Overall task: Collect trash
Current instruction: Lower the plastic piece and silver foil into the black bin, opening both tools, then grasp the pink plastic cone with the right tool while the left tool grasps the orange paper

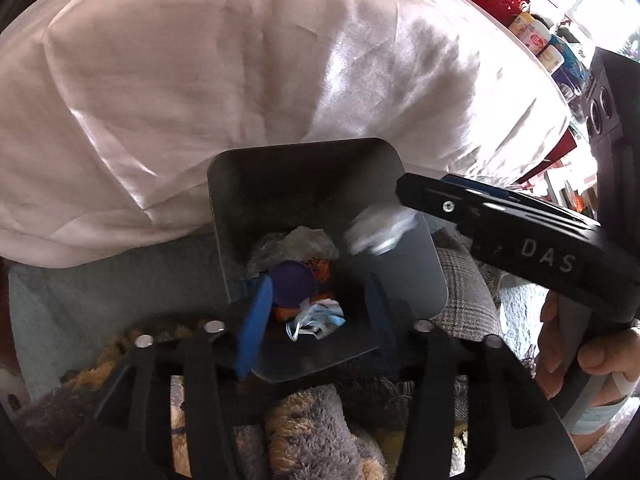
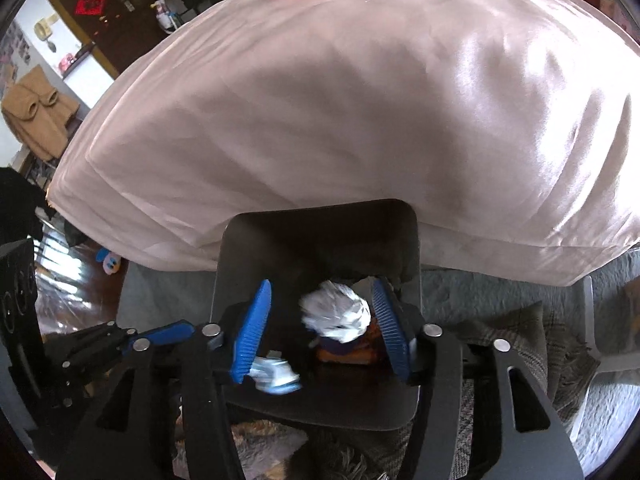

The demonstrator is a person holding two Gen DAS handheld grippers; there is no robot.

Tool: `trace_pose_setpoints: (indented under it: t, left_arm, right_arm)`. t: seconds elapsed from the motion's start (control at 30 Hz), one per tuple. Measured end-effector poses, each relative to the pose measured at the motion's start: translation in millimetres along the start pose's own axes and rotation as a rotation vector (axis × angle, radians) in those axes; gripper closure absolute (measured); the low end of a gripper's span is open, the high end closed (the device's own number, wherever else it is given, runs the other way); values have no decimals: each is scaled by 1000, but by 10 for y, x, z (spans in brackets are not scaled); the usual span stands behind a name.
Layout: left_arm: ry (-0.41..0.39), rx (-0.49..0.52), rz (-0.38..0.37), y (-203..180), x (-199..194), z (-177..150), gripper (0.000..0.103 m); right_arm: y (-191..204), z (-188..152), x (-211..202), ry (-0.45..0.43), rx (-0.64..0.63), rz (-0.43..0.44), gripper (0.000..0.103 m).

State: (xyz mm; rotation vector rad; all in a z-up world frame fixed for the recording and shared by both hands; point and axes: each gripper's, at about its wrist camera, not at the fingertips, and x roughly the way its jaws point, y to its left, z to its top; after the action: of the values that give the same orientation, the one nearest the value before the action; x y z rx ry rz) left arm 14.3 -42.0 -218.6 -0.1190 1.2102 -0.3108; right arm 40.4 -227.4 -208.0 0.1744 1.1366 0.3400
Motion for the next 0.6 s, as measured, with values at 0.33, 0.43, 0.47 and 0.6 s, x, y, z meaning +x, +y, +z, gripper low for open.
trace_pose_setpoints:
  t: [0.33, 0.43, 0.47, 0.6]
  left_arm:
    - [-25, -15, 40, 8, -126, 30, 9]
    - [-36, -20, 25, -6, -245, 56, 8]
    - [-50, -22, 19, -5, -316, 69, 8]
    - [-118, -35, 26, 35, -601, 144, 8]
  right_arm:
    - [-77, 57, -250, -62, -1, -85, 4]
    - [-77, 115, -357, -83, -18, -104, 4]
    - [-74, 150, -417, -98, -26, -111, 4]
    - [-87, 287, -639, -158, -47, -136, 4]
